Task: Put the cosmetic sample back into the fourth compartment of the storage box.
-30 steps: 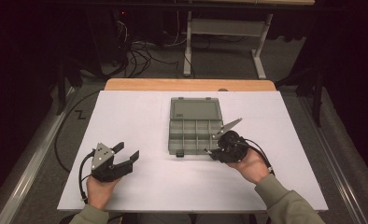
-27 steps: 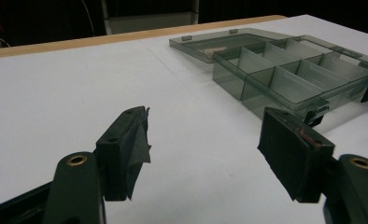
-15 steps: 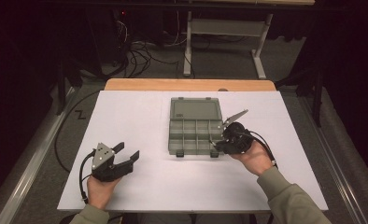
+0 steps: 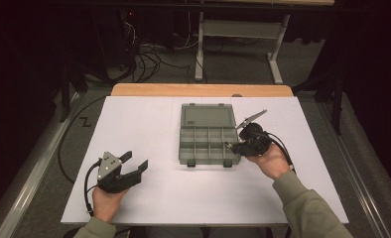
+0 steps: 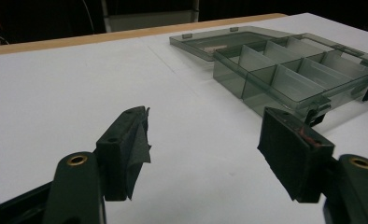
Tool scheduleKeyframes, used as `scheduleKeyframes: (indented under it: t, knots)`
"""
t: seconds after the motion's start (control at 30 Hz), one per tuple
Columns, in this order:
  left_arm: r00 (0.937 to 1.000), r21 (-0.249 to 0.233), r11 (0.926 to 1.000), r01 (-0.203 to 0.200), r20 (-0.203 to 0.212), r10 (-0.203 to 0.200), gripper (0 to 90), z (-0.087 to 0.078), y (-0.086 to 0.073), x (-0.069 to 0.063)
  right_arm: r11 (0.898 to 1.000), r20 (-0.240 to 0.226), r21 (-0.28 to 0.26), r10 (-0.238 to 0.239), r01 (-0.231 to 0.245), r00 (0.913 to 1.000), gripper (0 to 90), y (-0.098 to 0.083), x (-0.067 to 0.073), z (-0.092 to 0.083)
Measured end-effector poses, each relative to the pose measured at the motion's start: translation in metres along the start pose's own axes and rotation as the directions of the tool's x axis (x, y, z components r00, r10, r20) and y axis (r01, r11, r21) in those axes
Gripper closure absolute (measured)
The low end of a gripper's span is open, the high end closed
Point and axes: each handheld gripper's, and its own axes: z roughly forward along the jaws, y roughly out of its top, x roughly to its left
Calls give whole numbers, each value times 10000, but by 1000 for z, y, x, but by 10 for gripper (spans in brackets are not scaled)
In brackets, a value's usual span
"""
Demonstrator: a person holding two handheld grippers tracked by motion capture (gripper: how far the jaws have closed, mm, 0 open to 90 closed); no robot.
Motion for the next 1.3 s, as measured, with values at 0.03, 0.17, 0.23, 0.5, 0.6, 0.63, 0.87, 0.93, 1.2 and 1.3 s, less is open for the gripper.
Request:
scheduleKeyframes:
  t: [0.03,0.17,0.23,0.5,0.6,0.63,0.87,0.93,1.2,1.3]
  knots:
    - [10000,21,10000,-17,0,17,329,0,0,0,10000,48,6,-27,27,10000,823,1,-2,1]
    - [10000,58,10000,-80,48,80,329,0,-1,0,9998,230,3,181,-181,9996,823,4,-7,4]
    - [10000,66,10000,-74,56,74,329,0,-1,0,9998,394,-58,211,-209,9990,822,6,-9,5]
    - [9999,44,9999,-121,77,121,330,0,-1,-3,9984,723,-74,556,-552,9958,822,12,-17,10]
    - [9999,90,9999,-108,57,108,330,1,-1,-1,9983,799,-7,578,-579,9951,822,14,-20,12]
    - [9999,106,9999,-127,54,126,330,1,-2,-1,9980,815,-44,636,-634,9946,822,15,-22,14]
    - [10000,88,9999,-79,46,78,330,2,-2,-1,9951,903,130,967,-982,9912,821,18,-31,23]
    - [10000,71,9999,-78,55,77,330,1,-1,-1,9940,916,128,1067,-1083,9901,821,20,-34,24]
    - [10000,57,10000,-53,67,53,330,1,-1,-1,9918,1086,324,1193,-1235,9869,821,27,-37,33]
    - [10000,48,10000,-28,62,27,330,1,-1,0,9909,1078,392,1241,-1290,9864,820,29,-40,38]
